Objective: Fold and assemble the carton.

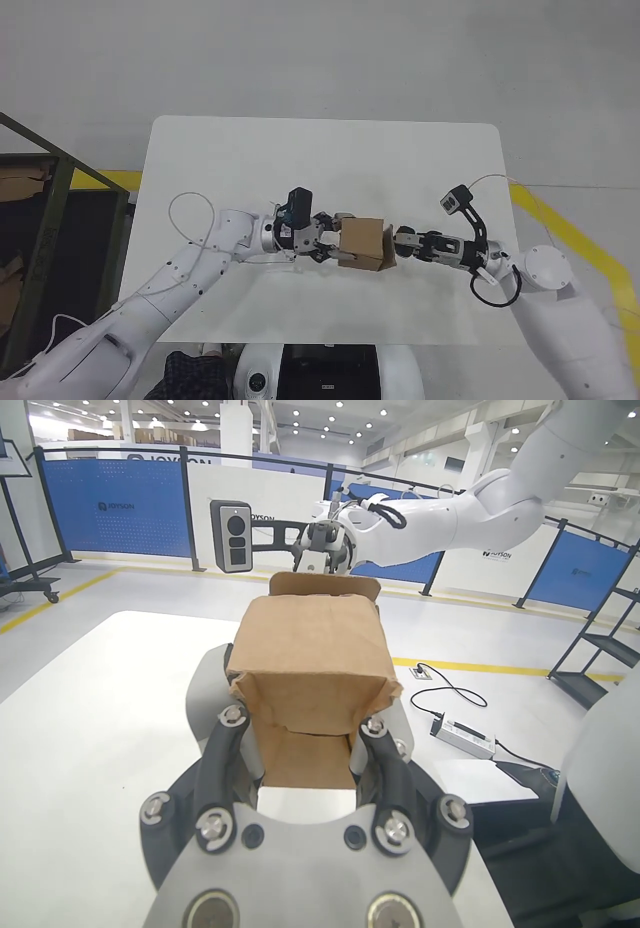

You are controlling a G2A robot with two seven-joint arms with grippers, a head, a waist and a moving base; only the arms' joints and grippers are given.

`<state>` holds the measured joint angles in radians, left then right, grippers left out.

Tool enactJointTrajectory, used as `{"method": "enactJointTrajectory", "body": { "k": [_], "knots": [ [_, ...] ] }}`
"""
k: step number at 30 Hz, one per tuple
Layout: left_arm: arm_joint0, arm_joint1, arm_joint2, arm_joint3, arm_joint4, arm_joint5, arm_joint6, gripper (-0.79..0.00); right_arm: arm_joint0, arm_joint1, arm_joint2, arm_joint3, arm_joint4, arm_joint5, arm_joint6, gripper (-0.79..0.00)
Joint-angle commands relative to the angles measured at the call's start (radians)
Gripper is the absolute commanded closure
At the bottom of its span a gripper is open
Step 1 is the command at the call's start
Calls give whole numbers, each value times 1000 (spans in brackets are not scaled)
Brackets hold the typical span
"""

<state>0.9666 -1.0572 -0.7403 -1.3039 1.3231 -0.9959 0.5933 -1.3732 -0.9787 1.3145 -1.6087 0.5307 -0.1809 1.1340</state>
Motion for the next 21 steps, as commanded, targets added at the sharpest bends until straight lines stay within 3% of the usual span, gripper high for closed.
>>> {"method": "enactJointTrajectory", "body": {
  "k": [1, 3, 6, 12, 21],
  "knots": [
    [1, 0, -4, 1, 5, -2, 0, -348, -2, 1, 3, -3, -4, 8, 4, -169],
    [3, 0, -8, 1, 12, -1, -2, -348, -4, 3, 6, -7, -11, 16, 10, -274],
    [7, -1, -13, 1, 21, 1, -4, -348, -9, 4, 8, -11, -15, 25, 18, -326],
    [15, -2, -22, -3, 35, 8, -10, -351, -15, 7, 10, -19, -22, 36, 30, -268],
    [22, -6, -34, -7, 40, 8, -13, -348, -25, 5, 8, -20, 23, 8, 35, -262]
  ]
}}
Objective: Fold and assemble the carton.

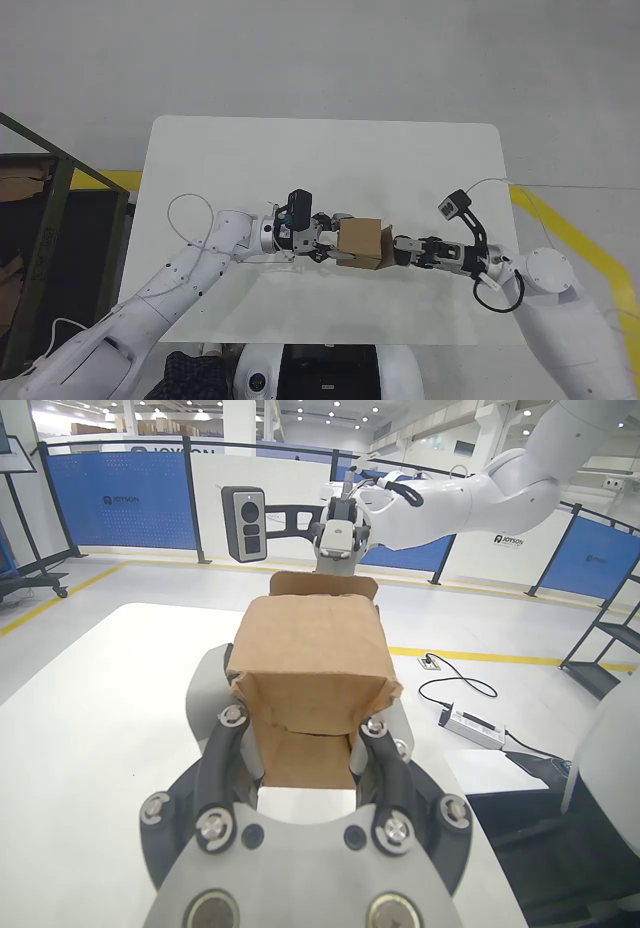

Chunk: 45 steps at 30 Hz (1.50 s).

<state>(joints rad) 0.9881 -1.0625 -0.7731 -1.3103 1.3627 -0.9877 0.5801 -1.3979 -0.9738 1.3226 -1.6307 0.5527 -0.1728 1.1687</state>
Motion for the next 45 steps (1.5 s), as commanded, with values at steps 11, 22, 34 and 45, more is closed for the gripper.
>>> {"method": "enactJointTrajectory", "body": {
  "k": [11, 22, 34, 45],
  "knots": [
    [8, -3, -17, -7, 2, -8, 0, -348, 6, -3, -27, 18, -3, 13, 1, -185],
    [17, -5, -33, -11, 9, -14, -1, -348, 19, -1, -31, 12, -45, 39, 0, -175],
    [24, -8, -43, -15, 14, -19, -2, -354, 20, 2, -28, 5, -55, 52, -5, -163],
    [24, -14, -40, -23, 47, -2, -26, -354, 32, 2, -36, 9, -68, 68, -5, -117]
  ]
}}
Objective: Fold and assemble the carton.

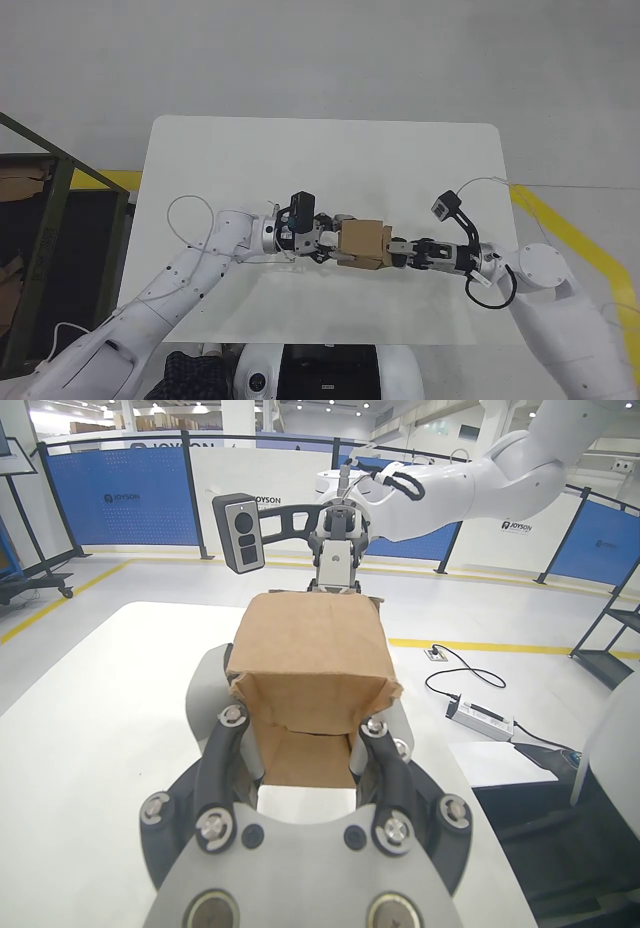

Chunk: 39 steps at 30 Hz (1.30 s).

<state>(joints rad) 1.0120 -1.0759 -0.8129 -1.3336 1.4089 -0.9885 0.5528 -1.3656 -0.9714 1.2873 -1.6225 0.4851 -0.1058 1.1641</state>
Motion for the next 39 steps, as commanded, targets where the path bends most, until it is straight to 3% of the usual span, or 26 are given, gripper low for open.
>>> {"method": "enactJointTrajectory", "body": {
  "k": [1, 27, 30, 35, 39],
  "knots": [
    [0, -1, 0, 0, 2, -3, 1, -354, 0, 0, -2, 2, -1, 3, -1, -108],
    [-1, -9, -3, -1, 31, -8, -2, -351, 41, -8, -54, 22, -8, 15, -18, -43],
    [-2, -10, -2, -2, 37, -5, -7, -351, 48, -10, -62, 24, -8, 15, -20, -65],
    [-1, -12, -3, 3, 34, -7, -3, -354, 52, -10, -60, 27, -6, 12, -27, -234],
    [0, -12, -7, 12, 28, -8, 3, -354, 35, -6, -38, 21, -1, 9, -26, -240]
  ]
}}
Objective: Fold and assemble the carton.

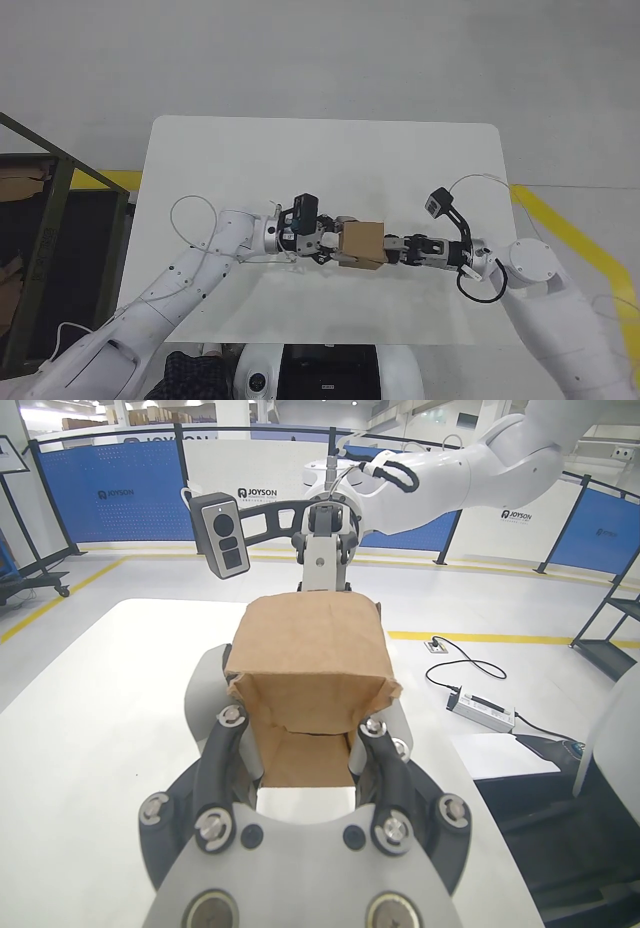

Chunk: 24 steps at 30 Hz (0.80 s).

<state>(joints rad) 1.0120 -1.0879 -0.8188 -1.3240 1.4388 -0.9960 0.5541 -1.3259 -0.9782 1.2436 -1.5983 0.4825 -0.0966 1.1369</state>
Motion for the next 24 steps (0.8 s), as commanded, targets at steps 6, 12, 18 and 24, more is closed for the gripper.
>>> {"method": "enactJointTrajectory", "body": {
  "k": [6, 12, 18, 24],
  "knots": [
    [3, 0, -10, 10, -11, -4, 9, -354, -45, 9, 48, -25, 15, -10, -4, -129],
    [5, -1, -14, 14, -18, -9, 13, -354, -77, 13, 67, -44, 30, -17, -2, -43],
    [5, -3, -16, 11, -19, -8, 11, -354, -80, 12, 58, -45, 35, -17, 1, -9],
    [6, -5, -17, 9, -19, -4, 6, -354, -73, 9, 45, -45, 42, -21, 0, 0]
  ]
}}
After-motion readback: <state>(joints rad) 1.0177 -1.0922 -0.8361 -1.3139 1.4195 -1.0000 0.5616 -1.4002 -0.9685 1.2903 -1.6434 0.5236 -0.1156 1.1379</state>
